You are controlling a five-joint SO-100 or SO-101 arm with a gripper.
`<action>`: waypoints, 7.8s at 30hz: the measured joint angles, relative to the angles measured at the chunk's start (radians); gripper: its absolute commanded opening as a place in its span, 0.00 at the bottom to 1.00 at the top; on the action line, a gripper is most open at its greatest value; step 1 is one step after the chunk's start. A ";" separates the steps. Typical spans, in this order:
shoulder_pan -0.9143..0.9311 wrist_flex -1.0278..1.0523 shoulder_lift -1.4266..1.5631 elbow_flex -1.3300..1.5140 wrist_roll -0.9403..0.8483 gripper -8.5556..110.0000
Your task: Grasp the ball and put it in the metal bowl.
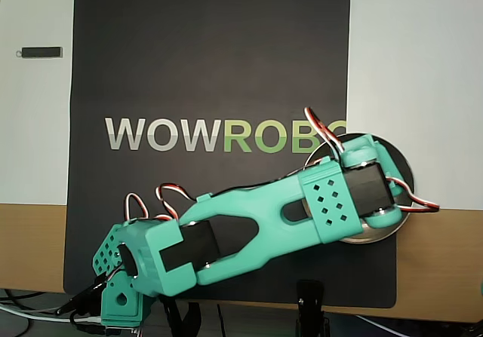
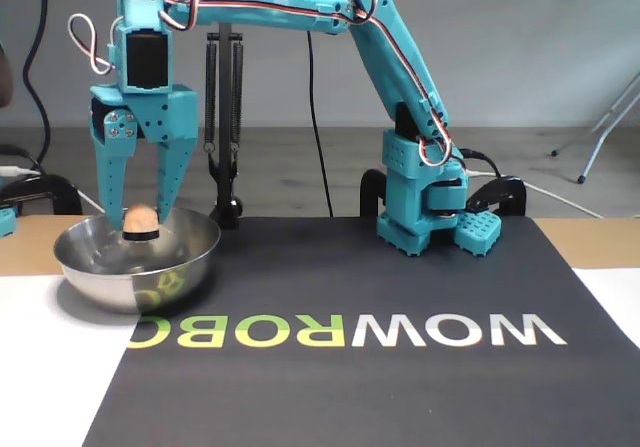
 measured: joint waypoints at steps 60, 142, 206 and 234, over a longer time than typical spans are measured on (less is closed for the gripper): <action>0.015 0.000 0.000 0.000 0.000 0.07; -1.243 0.098 0.586 0.583 0.201 0.07; -1.157 -0.698 2.342 2.233 0.232 0.07; -1.155 -0.698 2.342 2.233 0.232 0.07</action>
